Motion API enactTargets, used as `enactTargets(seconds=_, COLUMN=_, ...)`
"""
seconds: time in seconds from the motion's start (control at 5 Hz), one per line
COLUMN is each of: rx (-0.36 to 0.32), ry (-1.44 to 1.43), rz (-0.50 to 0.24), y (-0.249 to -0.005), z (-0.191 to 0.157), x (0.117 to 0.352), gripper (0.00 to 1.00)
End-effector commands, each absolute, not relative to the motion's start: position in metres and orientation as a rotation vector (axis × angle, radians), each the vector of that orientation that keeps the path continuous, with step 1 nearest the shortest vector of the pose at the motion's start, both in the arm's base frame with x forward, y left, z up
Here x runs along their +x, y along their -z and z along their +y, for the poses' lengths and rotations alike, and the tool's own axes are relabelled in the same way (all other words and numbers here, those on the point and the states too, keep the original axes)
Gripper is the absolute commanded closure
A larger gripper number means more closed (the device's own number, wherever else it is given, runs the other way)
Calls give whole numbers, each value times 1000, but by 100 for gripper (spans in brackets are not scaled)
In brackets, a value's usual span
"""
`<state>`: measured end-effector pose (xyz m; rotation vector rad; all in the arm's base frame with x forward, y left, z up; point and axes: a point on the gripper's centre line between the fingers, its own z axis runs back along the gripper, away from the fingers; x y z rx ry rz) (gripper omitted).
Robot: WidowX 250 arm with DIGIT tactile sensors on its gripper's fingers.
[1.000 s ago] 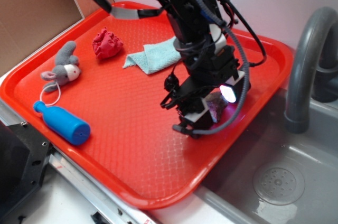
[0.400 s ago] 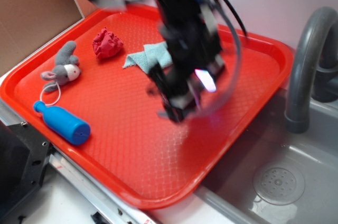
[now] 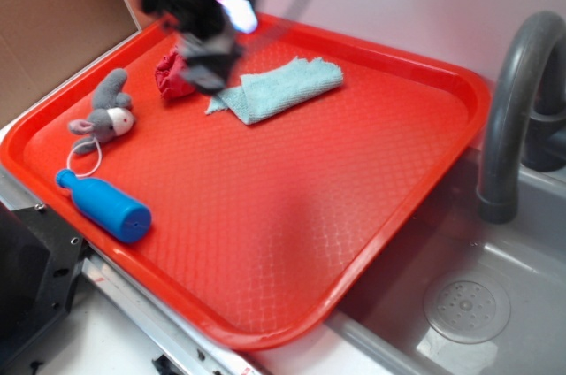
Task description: Grab the rock.
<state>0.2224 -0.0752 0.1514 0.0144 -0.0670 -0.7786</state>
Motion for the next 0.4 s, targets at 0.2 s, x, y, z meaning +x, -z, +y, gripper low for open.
enactTargets(seconds=0.2, rx=179, ry=141, rz=-94, y=-212, z=-63, x=193, gripper=100)
